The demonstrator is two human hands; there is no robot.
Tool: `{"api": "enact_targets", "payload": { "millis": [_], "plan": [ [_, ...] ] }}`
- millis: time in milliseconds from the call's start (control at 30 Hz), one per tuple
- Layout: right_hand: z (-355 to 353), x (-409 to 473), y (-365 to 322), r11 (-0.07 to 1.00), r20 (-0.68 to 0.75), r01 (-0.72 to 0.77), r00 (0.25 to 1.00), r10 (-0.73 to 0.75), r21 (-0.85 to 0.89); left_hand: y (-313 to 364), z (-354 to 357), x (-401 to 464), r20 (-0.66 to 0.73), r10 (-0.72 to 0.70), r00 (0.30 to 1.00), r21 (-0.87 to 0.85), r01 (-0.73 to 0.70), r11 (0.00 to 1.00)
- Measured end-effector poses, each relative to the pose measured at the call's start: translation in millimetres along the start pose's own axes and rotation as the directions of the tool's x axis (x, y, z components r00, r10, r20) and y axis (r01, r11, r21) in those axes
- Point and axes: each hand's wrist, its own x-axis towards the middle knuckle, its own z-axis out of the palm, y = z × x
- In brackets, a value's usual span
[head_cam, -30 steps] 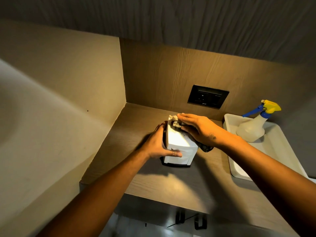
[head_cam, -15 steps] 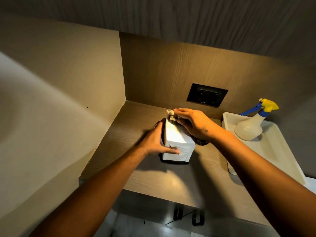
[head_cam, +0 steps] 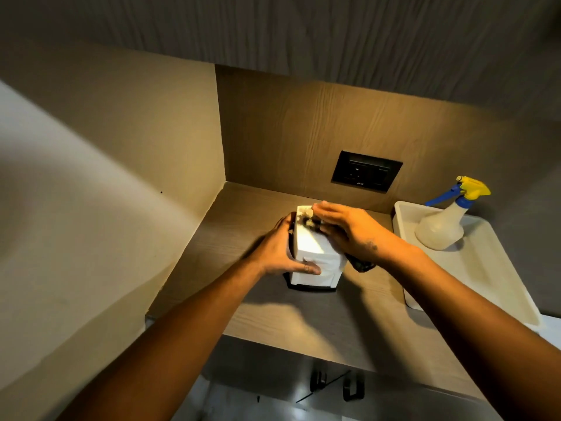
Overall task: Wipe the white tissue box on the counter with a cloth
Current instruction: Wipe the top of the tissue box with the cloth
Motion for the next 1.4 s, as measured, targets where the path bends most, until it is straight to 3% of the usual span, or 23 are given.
{"api": "enact_targets", "payload": {
  "millis": [100, 300, 767, 1000, 1233, 1400],
  "plan": [
    [6.6, -23.1, 2.6, 1.0, 0.042, 0.021, 0.999, -0.021, 0.021, -1.8, 1.1, -0.6, 0.003, 0.005, 1.0, -0.006, -0.005, 1.0],
    [-4.2, -25.4, 14.8, 0.997, -0.024, -0.045, 0.999, 0.047, 0.056, -0.4, -0.9, -0.9, -0.008, -0.008, 1.0, -0.024, 0.008, 1.0],
    [9.8, -75.3, 9.1, 0.997, -0.048, 0.027, 0.999, -0.024, 0.075, 1.1, 0.5, -0.8, 0.01, -0.01, 1.0, 0.002, 0.01, 1.0],
    [11.8, -5.6, -2.2, 0.996, -0.013, -0.086, 0.996, 0.086, 0.01, 0.8, 0.1, -0.5, 0.0, 0.004, 1.0, 0.009, -0.004, 1.0],
    [0.9, 10.9, 16.9, 0.951, -0.138, -0.304, 0.941, 0.31, 0.06, 5.1, -1.0, -1.5, -0.002, -0.004, 1.0, -0.006, 0.004, 1.0],
    [14.2, 2.4, -11.0, 0.988, -0.117, -0.148, 0.982, 0.152, 0.039, 3.7, -1.5, -1.7, -0.001, 0.0, 1.0, 0.001, 0.0, 1.0]
  ]
}}
